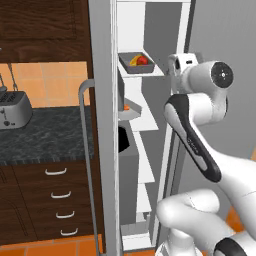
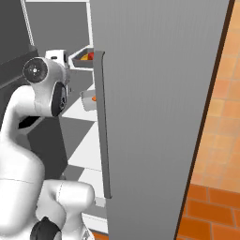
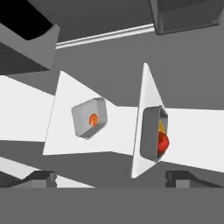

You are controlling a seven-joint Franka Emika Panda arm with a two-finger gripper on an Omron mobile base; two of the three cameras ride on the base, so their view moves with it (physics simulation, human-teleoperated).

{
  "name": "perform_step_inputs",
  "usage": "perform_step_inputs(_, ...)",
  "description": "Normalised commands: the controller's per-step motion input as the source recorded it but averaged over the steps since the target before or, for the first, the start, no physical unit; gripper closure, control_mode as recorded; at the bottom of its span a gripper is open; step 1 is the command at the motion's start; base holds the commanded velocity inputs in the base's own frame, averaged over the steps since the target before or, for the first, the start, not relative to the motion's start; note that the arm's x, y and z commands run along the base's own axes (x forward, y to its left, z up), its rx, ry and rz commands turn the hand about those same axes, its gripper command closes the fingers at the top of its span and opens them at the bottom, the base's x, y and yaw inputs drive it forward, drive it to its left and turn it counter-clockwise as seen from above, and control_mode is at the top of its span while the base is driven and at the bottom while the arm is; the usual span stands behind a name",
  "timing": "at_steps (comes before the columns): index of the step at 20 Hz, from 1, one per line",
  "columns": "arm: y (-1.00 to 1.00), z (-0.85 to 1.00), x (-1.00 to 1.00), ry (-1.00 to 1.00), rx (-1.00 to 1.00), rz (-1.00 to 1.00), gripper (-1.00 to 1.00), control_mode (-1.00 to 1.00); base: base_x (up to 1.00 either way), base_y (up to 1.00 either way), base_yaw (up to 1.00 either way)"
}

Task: Take the meat container that has the shrimp and place it on the second highest rack of the freezer. Then take the vegetable container that has the tomato and corn and place it on the highest rack of the freezer.

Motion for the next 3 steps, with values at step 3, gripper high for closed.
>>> perform_step_inputs(3, 0.00, 0.00, -0.97, -0.02, -0.01, 0.01, -1.00, -1.00, 0.00, 0.00, 0.00)
